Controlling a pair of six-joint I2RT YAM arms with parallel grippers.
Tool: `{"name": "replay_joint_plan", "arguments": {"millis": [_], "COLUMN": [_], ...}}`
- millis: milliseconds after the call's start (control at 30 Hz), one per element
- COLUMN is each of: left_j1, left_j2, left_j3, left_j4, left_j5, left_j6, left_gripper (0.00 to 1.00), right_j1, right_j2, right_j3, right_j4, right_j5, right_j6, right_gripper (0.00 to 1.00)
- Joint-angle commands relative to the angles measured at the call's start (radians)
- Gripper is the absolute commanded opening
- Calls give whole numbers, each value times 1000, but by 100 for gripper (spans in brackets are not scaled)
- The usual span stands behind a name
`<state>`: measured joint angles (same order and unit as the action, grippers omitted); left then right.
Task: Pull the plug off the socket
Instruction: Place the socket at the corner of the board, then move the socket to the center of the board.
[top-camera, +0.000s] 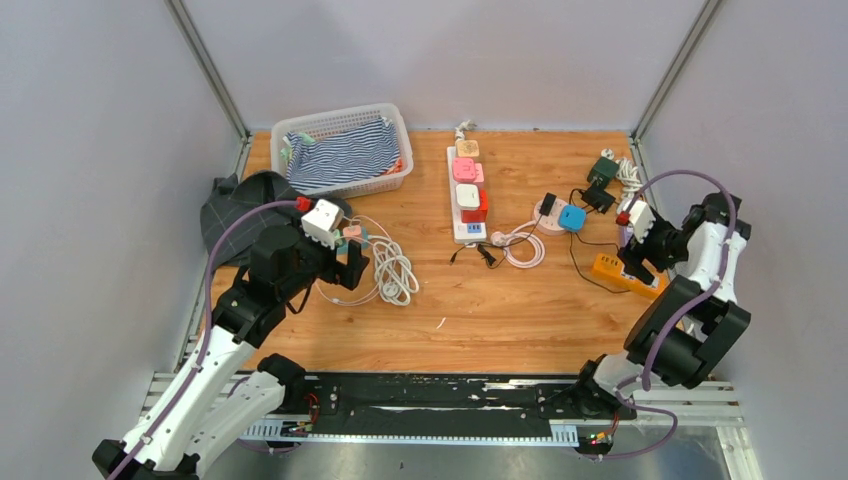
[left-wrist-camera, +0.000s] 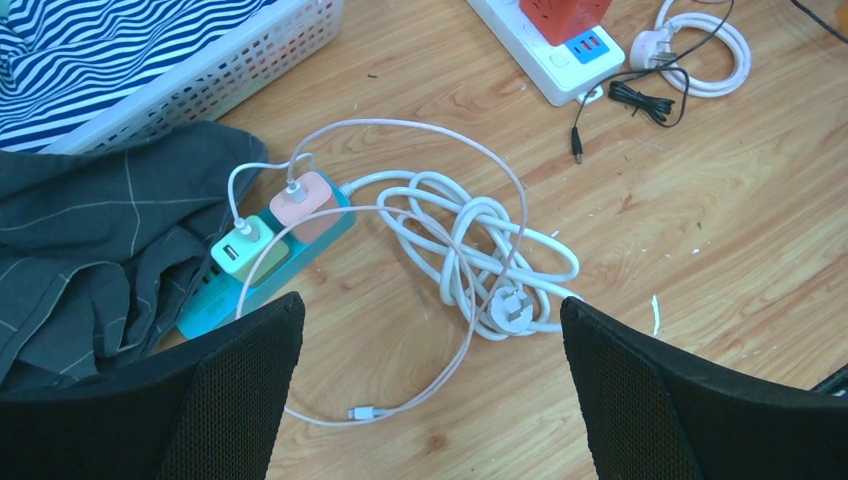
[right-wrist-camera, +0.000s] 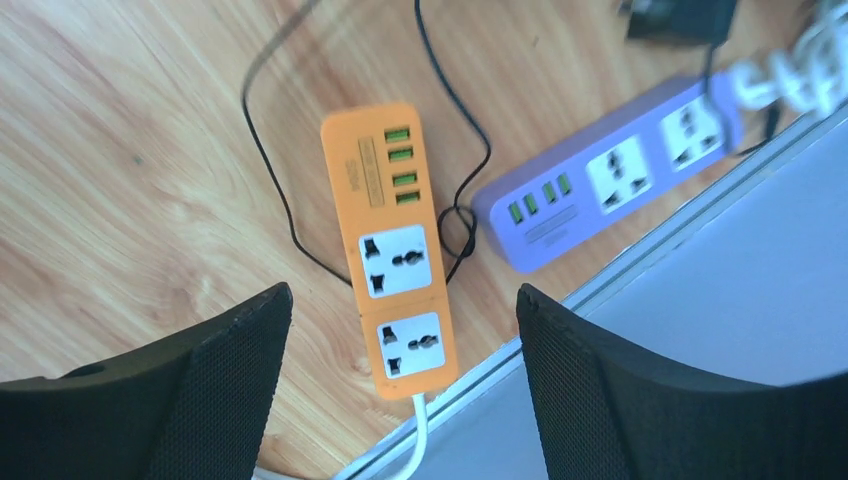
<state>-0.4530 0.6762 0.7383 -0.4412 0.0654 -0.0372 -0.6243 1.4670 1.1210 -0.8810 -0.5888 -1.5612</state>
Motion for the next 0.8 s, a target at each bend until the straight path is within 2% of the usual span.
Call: {"name": "replay_joint_plan", "arguments": {"millis": [0, 133, 233, 400, 467, 600, 767], "left_j1": [2, 2, 2, 2, 2, 2, 2], "left_j2": [-19, -29, -31, -27, -26, -23, -22], "left_j3": [-14, -15, -15, -68, -122, -190, -224], "left_j4": [31, 51, 88, 236, 312, 399, 423], "left_j5": [45, 80, 150, 254, 269, 215, 120], "left_j6": [-8, -33, -97, -287, -367, -483, -505], "left_gripper": [100, 100, 100, 100, 100, 100, 100], "right_j1": [1, 70, 179, 334, 365, 368, 370], "right_j2": [-59, -150, -216, -307, -325, -339, -339], "right_j3": [81, 81, 74, 75, 61, -13, -73], "right_j4": [-275, -394, -408, -396, -389, -353, -348], "right_j5": [-262, -449, -530, -694, -741, -799, -808], "right_j6": [0, -4, 80, 249, 270, 279, 289], "right_gripper": [83, 81, 80, 80, 80, 80, 80]}}
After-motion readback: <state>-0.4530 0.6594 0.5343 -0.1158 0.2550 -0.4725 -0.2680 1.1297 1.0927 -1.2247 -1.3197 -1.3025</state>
